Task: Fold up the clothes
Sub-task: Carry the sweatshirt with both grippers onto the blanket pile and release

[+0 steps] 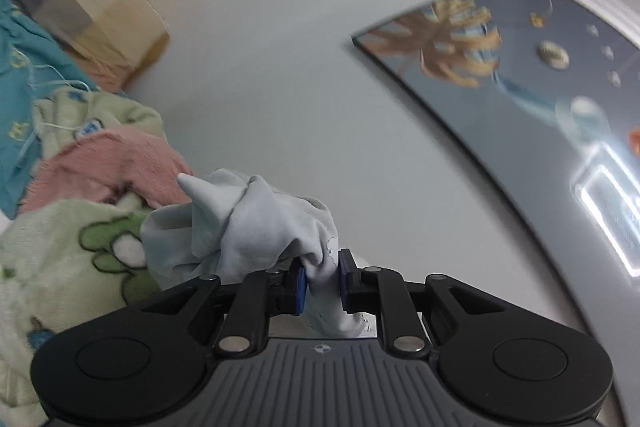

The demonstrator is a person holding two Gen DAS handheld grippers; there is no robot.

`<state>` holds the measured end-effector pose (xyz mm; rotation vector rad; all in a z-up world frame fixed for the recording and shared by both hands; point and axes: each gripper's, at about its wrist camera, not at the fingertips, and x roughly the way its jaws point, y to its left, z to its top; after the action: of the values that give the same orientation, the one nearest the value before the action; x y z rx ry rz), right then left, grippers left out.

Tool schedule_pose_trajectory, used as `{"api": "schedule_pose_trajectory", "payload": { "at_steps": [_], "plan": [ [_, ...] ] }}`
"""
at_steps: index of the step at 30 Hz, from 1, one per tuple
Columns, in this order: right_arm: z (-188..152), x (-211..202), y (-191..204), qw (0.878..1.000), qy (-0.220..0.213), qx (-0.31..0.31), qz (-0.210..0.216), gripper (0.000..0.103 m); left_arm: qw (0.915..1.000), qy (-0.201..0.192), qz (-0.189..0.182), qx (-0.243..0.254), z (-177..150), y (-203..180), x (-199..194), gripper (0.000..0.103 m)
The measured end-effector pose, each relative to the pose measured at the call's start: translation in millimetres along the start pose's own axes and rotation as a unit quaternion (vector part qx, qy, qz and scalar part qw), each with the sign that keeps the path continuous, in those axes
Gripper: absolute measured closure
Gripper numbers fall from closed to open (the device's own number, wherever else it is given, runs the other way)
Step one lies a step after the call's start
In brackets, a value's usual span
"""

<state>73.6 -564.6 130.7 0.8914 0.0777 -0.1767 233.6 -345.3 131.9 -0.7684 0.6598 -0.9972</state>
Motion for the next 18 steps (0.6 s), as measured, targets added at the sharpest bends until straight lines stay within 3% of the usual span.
{"api": "schedule_pose_trajectory", "payload": {
  "at_steps": [3, 7, 10, 14, 16, 18],
  "plan": [
    [-25, 5, -45, 0.997, 0.044, -0.006, -0.069, 0.085, 0.9946, 0.058, 0.061, 0.061, -50, 34, 35, 0.085],
    [-86, 18, -89, 0.97, 0.157, -0.034, -0.185, 0.085, 0.9877, 0.089, 0.099, 0.082, -77, 54, 34, 0.086],
    [-121, 2, -110, 0.965, 0.18, -0.029, -0.186, 0.086, 0.9822, 0.107, 0.122, 0.094, -94, 66, 30, 0.085],
    [-125, 5, -103, 0.964, 0.171, -0.059, -0.195, 0.084, 0.9732, 0.131, 0.154, 0.11, -116, 83, 24, 0.083],
    [-121, 9, -99, 0.961, 0.172, -0.063, -0.205, 0.083, 0.968, 0.143, 0.169, 0.118, -127, 91, 21, 0.077],
    [-118, 6, -93, 0.958, 0.175, -0.072, -0.214, 0.079, 0.9624, 0.155, 0.184, 0.126, -138, 99, 18, 0.059]
  ]
}}
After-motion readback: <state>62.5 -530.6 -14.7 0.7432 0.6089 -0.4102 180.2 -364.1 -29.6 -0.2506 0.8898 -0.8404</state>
